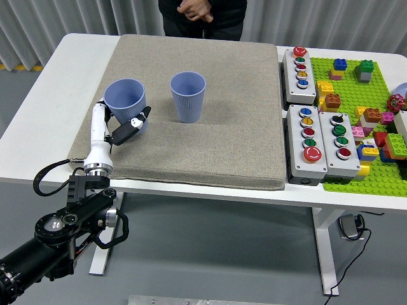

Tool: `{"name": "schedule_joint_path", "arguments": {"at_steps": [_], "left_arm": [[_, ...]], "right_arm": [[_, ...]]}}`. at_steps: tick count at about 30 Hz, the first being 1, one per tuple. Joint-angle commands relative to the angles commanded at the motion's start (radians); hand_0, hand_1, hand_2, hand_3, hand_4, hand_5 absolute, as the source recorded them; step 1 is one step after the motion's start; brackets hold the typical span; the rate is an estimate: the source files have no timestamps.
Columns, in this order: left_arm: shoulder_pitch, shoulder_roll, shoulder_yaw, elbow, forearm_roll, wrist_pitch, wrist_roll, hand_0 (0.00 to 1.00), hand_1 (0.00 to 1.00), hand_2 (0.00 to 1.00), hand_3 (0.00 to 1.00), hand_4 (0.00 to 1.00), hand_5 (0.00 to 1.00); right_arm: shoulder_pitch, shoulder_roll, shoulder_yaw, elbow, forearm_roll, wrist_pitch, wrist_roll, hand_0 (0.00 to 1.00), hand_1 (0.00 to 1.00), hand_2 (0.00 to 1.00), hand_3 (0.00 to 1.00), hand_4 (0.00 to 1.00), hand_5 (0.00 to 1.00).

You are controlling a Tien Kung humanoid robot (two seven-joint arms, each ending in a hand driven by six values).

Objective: Pick cup pour cup place

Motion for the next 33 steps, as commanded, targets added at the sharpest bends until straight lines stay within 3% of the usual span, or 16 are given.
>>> {"name": "schedule_joint_path", "arguments": {"at_steps": [8, 32, 33], "left_arm": [[-0.009, -0.014, 0.007, 0.045, 0.016, 0.0, -0.014, 0.555, 0.558, 0.572, 0.548, 0.782, 0.204], [-0.008, -0.012, 0.019, 0.094, 0.004, 0.0, -0.034, 0.574, 0.578, 0.592, 0.557, 0.824, 0.27], [-0.007, -0.011, 0.02, 0.095, 0.003, 0.0, -0.036, 0.578, 0.58, 0.602, 0.562, 0.844, 0.312]], "right_arm": [[0.0, 0.001, 0.003, 0.0, -0.007, 0.001, 0.0, 0.698, 0.691, 0.631, 0.601, 0.061, 0.371], [0.007, 0.002, 0.007, 0.0, -0.009, 0.0, -0.001, 0.698, 0.691, 0.631, 0.601, 0.058, 0.368], [0.008, 0.002, 0.006, 0.0, -0.008, 0.0, -0.001, 0.698, 0.691, 0.631, 0.601, 0.056, 0.366]]}}
